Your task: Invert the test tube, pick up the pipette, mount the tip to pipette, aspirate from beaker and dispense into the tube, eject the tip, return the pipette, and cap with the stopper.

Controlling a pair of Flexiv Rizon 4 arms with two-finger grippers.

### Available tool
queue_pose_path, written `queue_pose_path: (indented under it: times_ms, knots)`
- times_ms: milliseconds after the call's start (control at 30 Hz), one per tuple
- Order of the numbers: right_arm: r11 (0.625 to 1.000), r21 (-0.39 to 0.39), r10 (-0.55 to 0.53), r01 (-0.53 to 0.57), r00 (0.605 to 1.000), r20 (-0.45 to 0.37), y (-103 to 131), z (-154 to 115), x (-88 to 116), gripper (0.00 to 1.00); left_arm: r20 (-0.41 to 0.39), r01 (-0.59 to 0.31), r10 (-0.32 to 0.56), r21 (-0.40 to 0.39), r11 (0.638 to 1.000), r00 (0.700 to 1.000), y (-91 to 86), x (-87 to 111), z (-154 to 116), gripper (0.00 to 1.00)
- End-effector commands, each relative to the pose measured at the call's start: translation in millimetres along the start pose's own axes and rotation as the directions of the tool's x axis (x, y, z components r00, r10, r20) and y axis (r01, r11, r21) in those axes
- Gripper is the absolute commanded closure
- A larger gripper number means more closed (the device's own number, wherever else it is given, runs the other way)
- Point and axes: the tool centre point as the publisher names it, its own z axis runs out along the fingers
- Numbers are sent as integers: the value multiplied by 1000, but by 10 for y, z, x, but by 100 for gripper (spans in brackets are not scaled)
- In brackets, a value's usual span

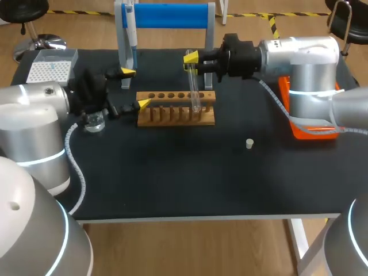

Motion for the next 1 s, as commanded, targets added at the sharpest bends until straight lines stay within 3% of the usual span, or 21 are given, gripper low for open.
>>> queue_pose_path:
  times_ms: [33, 100, 233, 300, 333, 767, 867, 1000]
  knots:
    - [1000, 0, 0, 0, 1000, 2, -2, -3, 5, 100, -8, -486, 502, 238, 841, 865, -134, 107, 11, 0]
    - [1000, 0, 0, 0, 1000, 2, -2, -3, 5, 100, -22, -536, 559, 256, 805, 829, -196, 134, 26, 0]
    - [1000, 0, 0, 0, 1000, 2, -2, -3, 5, 100, -30, -626, 647, 222, 748, 762, -292, 172, 31, 0]
    - [1000, 0, 0, 0, 1000, 2, -2, -3, 5, 100, -36, -648, 667, 205, 734, 744, -329, 198, 23, 0]
    - [1000, 0, 0, 0, 1000, 2, -2, -3, 5, 100, -44, -650, 659, 128, 749, 751, -330, 204, 44, 0]
    - [1000, 0, 0, 0, 1000, 2, -2, -3, 5, 100, -44, -650, 659, 128, 749, 751, -330, 204, 44, 0]
    - [1000, 0, 0, 0, 1000, 2, -2, -3, 5, 100, 97, -787, 784, 155, 597, 613, -398, 237, 45, 0]
    - [1000, 0, 0, 0, 1000, 2, -2, -3, 5, 100, 198, -865, 844, 172, 471, 499, -449, 311, 83, 0]
